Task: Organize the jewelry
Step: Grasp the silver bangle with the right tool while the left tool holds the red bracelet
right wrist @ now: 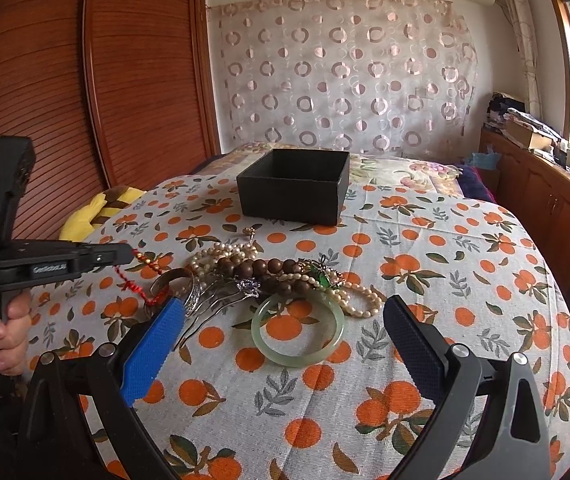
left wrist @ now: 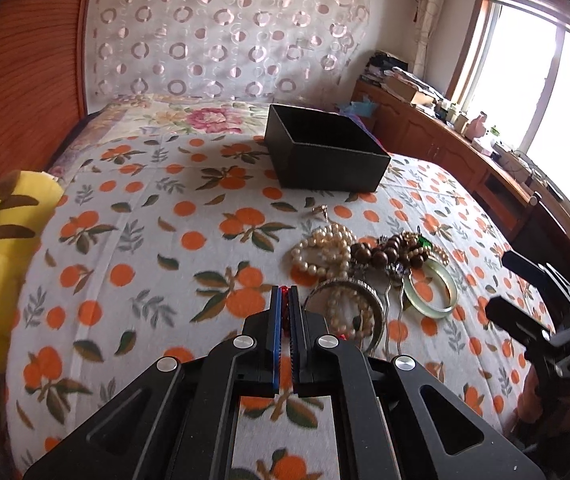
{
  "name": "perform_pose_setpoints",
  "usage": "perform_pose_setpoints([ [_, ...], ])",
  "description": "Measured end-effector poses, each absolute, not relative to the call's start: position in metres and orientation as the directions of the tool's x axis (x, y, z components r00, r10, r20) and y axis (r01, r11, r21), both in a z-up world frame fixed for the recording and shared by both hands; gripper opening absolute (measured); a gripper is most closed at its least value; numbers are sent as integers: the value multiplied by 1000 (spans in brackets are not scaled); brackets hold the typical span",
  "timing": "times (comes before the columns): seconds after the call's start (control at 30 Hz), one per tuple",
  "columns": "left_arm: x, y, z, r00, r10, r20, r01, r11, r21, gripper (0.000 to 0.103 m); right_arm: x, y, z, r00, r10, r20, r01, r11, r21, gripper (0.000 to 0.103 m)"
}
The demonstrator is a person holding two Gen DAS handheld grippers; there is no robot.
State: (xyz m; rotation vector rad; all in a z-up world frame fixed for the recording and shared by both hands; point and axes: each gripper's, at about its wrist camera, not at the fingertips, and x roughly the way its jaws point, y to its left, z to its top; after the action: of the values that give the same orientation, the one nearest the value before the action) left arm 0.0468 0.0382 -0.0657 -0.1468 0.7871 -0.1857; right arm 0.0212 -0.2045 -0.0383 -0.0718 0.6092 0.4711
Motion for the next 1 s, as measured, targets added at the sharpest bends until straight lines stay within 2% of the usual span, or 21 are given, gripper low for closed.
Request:
perform_pose_setpoints([
  [0.13,38,41,-66,697,-202,-688,101,978,-184,2,22,-199,-38,708,414,-573,-463,884,66,101],
  [0.2,37,42,-68,695,-195,-692,98,979,-177,2,24,-195,-37,697,426,-577,-483,874,62,94],
  [0.47,35,49,-77,683,-167,-711,75,984,-159,2,50,-164,-40,599,482,-640,-577,814,74,45],
  [0.57,35,48,-79,683,-170,-710,76,984,-163,2,59,-148,-47,552,492,-673,-610,789,76,36],
  [0.67,35,47,-80,684,-173,-709,79,983,-163,2,62,-136,-52,512,502,-697,-632,769,90,31],
  [1.0,34,43,-80,687,-181,-704,90,982,-165,2,65,-107,-65,460,473,-752,-674,737,52,25],
])
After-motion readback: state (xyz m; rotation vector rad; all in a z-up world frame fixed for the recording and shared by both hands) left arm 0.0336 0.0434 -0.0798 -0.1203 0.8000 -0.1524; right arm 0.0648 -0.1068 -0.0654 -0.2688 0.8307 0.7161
